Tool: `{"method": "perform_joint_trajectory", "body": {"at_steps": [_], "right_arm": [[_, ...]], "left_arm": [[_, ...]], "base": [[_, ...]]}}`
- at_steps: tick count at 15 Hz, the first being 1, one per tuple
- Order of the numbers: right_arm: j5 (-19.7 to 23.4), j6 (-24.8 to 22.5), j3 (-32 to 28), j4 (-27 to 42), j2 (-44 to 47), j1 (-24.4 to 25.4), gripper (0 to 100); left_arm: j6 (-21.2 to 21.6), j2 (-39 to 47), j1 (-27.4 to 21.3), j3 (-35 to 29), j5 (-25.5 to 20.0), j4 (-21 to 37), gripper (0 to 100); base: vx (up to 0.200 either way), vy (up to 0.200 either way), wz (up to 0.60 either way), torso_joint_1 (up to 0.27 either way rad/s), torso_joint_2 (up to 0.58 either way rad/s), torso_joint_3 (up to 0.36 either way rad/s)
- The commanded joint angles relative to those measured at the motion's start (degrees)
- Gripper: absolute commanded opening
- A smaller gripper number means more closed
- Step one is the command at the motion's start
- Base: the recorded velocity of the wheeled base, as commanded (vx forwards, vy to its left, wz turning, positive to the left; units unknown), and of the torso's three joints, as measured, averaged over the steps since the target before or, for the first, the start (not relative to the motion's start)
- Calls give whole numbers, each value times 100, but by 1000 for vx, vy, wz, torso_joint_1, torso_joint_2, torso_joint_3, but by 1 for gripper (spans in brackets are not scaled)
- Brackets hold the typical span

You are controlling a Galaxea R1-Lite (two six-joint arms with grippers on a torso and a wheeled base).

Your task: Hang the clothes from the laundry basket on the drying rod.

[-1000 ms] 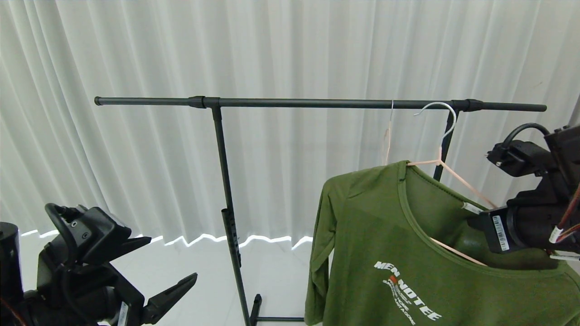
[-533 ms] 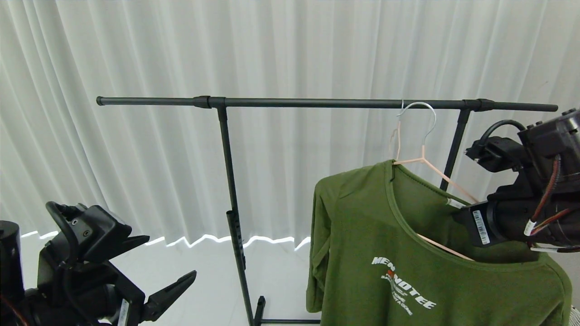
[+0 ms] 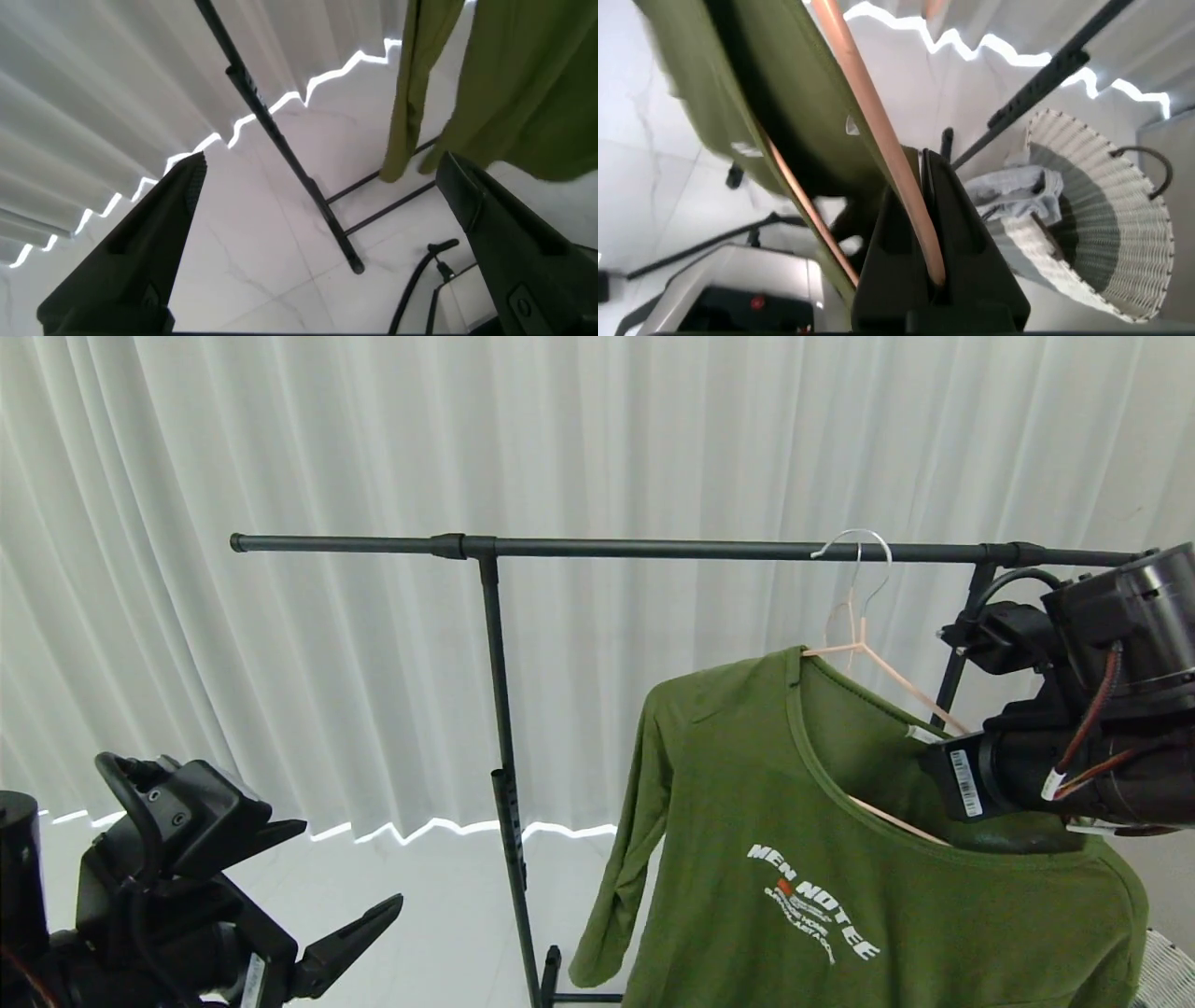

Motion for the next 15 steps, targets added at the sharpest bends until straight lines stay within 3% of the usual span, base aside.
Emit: {"method": "perform_joint_trajectory", "body": {"at_steps": [1, 5, 15], "right_arm": [[-87, 1, -212, -6, 209, -3, 0], [-403, 1, -713, -190, 560, -12, 0], [-509, -17, -915, -190, 718, -30, 0]], "left_arm": [[13, 8, -2, -3, 1, 2, 100], [13, -1, -10, -12, 19, 2, 100], [13, -54, -81, -3, 19, -7, 100]], "base": [[0, 0, 0, 0, 0, 0], [0, 0, 0, 0, 0, 0], [200, 0, 0, 0, 2, 1]]}}
